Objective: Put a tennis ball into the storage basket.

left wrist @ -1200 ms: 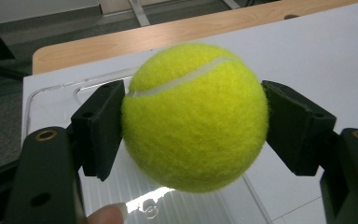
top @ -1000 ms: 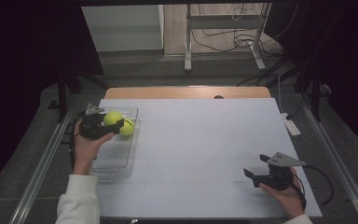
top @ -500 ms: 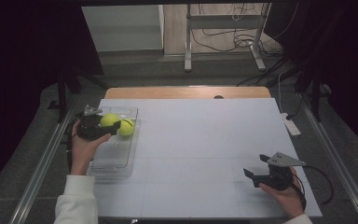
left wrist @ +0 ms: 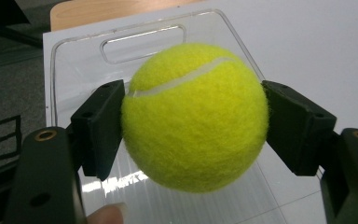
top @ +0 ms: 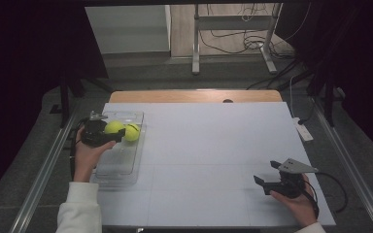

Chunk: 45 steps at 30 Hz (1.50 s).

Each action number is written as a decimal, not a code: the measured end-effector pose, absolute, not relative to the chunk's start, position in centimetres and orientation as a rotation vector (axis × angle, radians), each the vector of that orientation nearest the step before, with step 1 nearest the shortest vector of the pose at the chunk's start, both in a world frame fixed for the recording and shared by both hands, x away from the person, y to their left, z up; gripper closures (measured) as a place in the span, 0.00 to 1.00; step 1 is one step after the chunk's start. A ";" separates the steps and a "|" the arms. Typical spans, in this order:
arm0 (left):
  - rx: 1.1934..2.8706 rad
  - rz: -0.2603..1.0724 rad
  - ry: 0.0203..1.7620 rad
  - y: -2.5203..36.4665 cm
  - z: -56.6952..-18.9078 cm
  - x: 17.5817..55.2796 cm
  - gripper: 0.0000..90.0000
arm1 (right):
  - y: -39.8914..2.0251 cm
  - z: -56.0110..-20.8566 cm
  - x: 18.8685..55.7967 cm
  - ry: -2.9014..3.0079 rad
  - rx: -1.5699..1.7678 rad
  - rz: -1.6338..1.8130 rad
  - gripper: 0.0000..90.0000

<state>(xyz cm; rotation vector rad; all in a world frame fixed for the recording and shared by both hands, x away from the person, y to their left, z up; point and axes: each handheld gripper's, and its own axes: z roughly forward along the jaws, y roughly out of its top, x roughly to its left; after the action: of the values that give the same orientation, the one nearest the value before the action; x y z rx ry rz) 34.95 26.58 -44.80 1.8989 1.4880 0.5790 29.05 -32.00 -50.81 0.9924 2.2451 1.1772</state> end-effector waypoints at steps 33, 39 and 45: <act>2.051 0.552 1.563 26.9 -46.6 35.5 0.30 | -32.0 -50.8 29.0 2.247 0.989 1.177 0.14; 2.075 0.550 1.568 26.9 -46.7 35.6 0.30 | -32.0 -50.8 29.1 2.247 0.991 1.174 0.14; 2.087 0.523 1.583 27.0 -46.9 35.6 0.30 | -32.0 -50.8 29.1 2.248 0.991 1.176 0.14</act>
<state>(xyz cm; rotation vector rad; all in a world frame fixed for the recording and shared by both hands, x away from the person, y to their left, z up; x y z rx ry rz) 35.63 26.98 -46.95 2.0870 1.5827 0.5229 29.06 -31.99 -50.84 0.9912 2.2478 1.1756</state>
